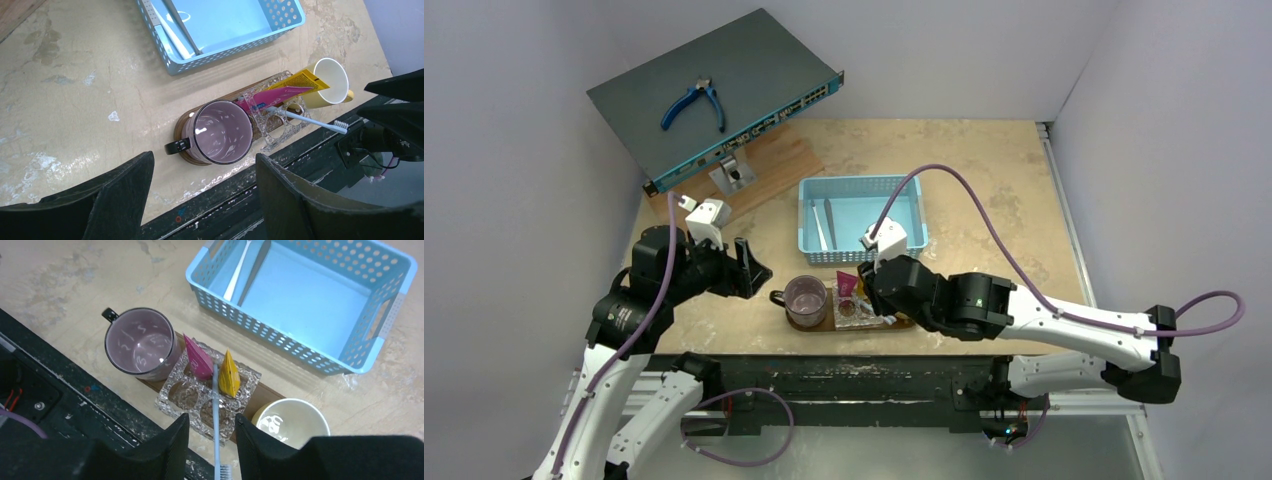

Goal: Prepare toiletry sets of a toothbrush and toothpaste on the tray

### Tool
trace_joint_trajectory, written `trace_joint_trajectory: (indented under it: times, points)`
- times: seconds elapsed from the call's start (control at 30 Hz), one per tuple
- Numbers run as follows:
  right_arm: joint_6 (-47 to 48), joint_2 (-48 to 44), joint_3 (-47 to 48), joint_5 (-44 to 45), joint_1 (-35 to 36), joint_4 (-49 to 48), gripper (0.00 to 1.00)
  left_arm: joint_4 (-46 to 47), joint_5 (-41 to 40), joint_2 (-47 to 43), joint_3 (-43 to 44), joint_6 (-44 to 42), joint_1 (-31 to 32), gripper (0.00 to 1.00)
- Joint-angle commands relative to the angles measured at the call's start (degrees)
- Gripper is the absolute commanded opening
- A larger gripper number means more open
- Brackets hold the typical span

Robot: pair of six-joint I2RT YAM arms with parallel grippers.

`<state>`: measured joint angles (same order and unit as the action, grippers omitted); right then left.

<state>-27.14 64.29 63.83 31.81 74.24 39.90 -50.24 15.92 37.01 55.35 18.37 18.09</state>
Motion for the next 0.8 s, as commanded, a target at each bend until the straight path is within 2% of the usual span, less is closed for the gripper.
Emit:
trace_joint_trajectory:
  times: [0.0,0.27,0.47,0.77]
  points:
    - [4.33,1.02,5.90,4.24,0.09,-0.73,0.43,2.11,-0.43,0.33,-0.68,-0.87,0.28,0.73]
    - [13.09,8.78,15.17,4.35,-3.64,-2.95,0.53,1.86,-1.75,1.20,-0.51,-1.36,0.28,0.73]
    - [17.16,15.52,21.79,-2.75,-11.03,-5.97,0.54,1.83,-2.82,1.44,-0.42,-1.76,0.28,0.73]
    - [18.58,30.26,30.95,-11.44,-21.10,-7.29,0.55,2.08,-2.72,1.48,-0.77,-1.70,0.28,0.73]
